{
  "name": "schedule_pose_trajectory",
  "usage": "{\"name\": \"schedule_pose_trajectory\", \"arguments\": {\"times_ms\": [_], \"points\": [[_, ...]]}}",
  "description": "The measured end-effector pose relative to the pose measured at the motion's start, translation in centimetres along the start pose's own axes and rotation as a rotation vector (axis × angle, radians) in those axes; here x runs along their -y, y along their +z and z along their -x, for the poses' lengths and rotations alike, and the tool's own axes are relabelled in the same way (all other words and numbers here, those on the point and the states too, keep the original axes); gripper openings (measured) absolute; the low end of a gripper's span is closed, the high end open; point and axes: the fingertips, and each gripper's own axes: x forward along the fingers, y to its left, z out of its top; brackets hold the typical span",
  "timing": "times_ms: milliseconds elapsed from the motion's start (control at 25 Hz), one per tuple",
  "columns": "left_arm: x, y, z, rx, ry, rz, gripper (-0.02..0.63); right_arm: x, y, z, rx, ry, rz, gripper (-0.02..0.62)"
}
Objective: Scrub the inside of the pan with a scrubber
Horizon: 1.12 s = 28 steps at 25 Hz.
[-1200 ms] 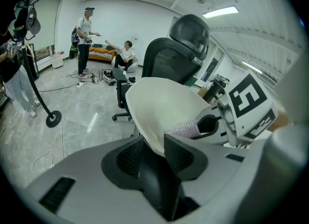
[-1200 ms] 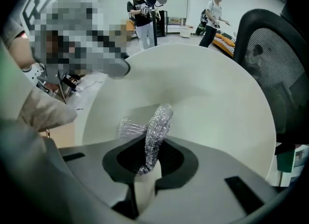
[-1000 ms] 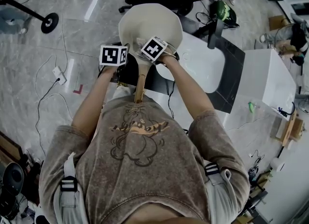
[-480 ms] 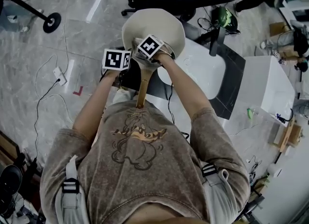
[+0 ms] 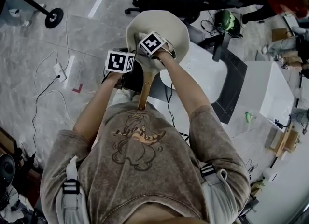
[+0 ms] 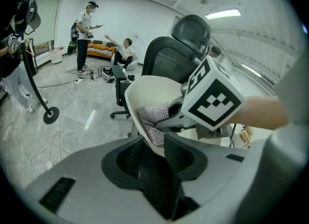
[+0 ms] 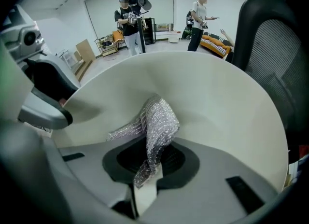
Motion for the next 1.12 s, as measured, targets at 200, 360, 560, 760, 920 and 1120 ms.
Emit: {"name": "schedule_pose_trajectory", "arguments": {"times_ms": [200, 360, 560, 760, 920, 1120], "points": [[0.1, 0.1, 0.1, 0.005, -0.002, 0.008, 0.14, 1.6, 1.8, -0.1, 0.071, -0.082, 0.038, 0.067], [0.0, 0.1, 0.0, 0.009, -0.004, 0.015, 0.14, 3.0, 2.0, -0.2, 0.083, -0.132, 0.053, 0.067], [0.0, 0.0, 0.0, 0.019, -0.004, 0.019, 0.14, 4.7, 3.0, -0.2, 0.128, -0.173, 0.082, 0.067], [-0.1, 0.0, -0.1, 0.022, -0.008, 0.021, 0.14, 7.0, 2.4, 0.0, 0.122, -0.215, 0.057, 0.067], [-0.1, 0.1, 0.0, 0.024, -0.009, 0.022, 0.14, 8.5, 1.5, 0.2, 0.093, -0.252, 0.09, 0.067], [-0.1, 0.1, 0.1, 0.03, -0.01, 0.024, 0.14, 10.1, 0.0, 0.7, 0.047, -0.263, 0.078, 0.067]]}}
